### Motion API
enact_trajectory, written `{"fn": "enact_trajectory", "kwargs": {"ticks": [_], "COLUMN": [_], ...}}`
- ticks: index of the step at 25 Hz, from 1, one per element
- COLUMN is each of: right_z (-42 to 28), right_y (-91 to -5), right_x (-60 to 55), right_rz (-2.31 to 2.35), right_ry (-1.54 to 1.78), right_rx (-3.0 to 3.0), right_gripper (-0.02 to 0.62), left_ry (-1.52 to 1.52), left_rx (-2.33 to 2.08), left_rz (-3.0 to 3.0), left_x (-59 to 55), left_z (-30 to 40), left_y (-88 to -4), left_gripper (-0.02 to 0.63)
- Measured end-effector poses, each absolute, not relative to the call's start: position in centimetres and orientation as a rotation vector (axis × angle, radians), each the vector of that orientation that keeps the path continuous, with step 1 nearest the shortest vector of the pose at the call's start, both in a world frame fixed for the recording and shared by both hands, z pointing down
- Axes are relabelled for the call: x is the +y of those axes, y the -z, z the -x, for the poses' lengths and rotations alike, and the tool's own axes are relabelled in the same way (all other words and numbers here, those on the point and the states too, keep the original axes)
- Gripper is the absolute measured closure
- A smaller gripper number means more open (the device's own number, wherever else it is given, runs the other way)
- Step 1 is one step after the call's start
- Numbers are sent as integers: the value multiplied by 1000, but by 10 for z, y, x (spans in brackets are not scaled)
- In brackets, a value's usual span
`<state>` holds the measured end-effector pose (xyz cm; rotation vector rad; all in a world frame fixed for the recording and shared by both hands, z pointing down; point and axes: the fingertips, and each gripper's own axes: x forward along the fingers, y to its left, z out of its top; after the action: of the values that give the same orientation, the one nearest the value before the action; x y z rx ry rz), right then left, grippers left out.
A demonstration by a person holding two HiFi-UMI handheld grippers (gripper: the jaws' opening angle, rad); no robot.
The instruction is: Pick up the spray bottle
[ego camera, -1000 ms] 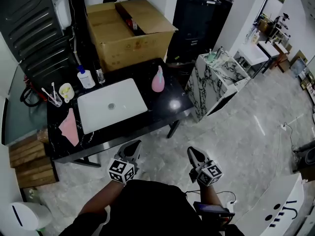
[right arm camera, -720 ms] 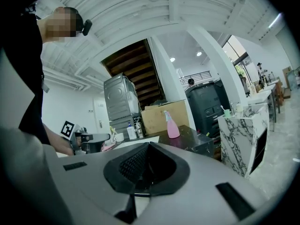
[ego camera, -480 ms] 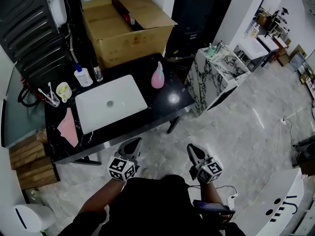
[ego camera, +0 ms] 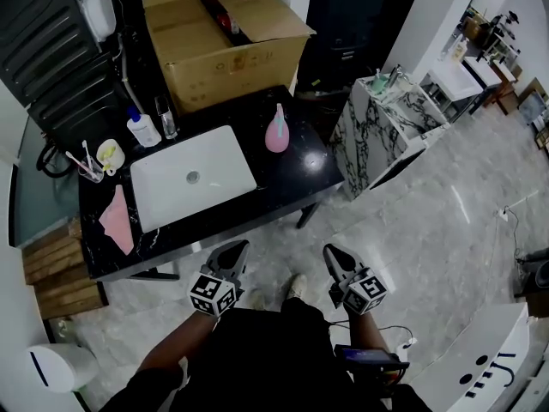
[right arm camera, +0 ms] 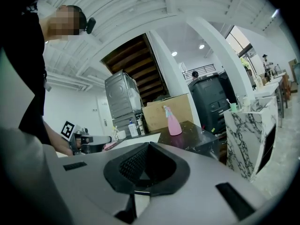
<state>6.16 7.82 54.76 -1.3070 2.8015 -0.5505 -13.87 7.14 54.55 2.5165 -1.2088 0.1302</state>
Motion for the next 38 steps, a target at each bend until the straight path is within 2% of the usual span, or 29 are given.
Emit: {"fn": "enact_trajectory", "kwargs": {"ticks": [20, 28, 38], "right_z": [-144, -156, -135], "right_y": [-544, -559, -555], "right_x": [-35, -59, -97], "right_rz": [1060, 984, 938], "right_ry": [579, 603, 596], "right_rx": [2872, 2926, 2909], "right_gripper": [569, 569, 569], "left_ry": [-182, -174, -171], "left_rx": [-1429, -1550, -1582], "left_rz": [-2447, -2402, -2355], "left_x": [-10, -24, -46], "left_z": [52, 50, 71], "left_y": [-536, -526, -536], "left_gripper": [600, 600, 598]}}
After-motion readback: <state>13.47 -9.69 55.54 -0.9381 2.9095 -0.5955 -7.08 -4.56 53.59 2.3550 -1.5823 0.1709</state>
